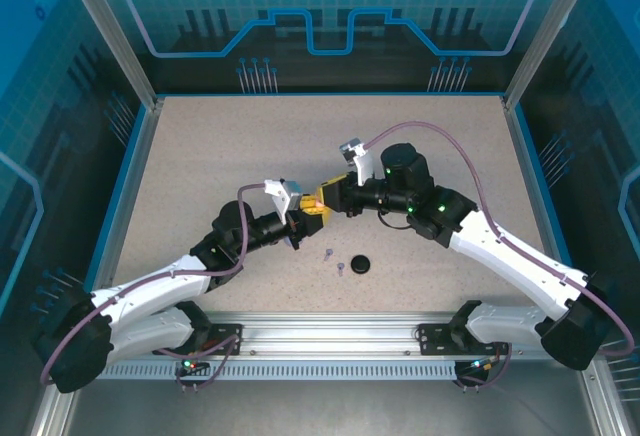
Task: Insert the wireless bluetooth earbuds into the charging case
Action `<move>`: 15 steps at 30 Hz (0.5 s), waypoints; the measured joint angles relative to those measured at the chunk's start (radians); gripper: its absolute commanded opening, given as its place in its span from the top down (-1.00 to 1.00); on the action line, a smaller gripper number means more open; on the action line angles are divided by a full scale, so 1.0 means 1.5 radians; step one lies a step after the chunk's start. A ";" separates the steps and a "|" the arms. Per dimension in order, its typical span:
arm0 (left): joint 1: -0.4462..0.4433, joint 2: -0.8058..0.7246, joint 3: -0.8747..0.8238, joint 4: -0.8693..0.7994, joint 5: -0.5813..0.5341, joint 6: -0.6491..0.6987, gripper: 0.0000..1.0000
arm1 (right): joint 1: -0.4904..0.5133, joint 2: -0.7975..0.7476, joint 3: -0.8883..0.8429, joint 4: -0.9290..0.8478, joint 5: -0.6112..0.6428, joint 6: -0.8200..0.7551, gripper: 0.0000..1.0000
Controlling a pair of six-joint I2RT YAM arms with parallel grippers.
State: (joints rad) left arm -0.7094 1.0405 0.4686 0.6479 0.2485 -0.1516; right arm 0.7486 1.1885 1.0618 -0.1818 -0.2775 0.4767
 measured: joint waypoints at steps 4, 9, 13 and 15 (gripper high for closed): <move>0.000 0.000 0.000 0.002 -0.004 0.000 0.91 | 0.002 0.000 -0.007 -0.005 0.001 0.000 0.47; 0.000 0.000 0.000 0.000 -0.005 0.000 0.92 | 0.003 -0.001 -0.008 -0.005 0.001 0.000 0.42; 0.000 0.000 0.000 0.000 -0.005 0.000 0.92 | 0.003 -0.001 -0.008 -0.005 0.001 -0.003 0.40; 0.000 0.000 0.000 0.000 -0.005 0.000 0.92 | 0.003 -0.001 -0.005 -0.010 0.001 -0.005 0.39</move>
State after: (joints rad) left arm -0.7090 1.0405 0.4686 0.6479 0.2405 -0.1516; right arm 0.7528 1.1873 1.0546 -0.1967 -0.2764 0.4690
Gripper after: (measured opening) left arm 0.216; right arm 0.302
